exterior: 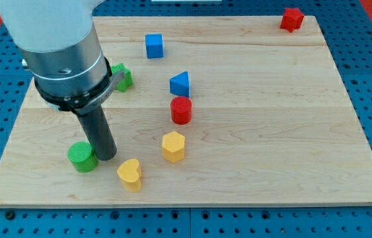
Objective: Push the green circle to bottom left
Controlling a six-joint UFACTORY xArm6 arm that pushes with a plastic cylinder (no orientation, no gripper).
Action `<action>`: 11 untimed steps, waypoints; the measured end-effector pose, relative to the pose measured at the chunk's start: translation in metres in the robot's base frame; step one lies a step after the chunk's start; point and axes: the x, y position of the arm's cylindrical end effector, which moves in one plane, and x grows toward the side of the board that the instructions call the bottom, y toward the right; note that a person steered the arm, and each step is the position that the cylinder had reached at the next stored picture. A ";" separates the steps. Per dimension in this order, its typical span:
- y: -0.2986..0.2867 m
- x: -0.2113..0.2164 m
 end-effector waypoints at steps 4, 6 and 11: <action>-0.079 -0.011; -0.075 -0.010; -0.063 0.025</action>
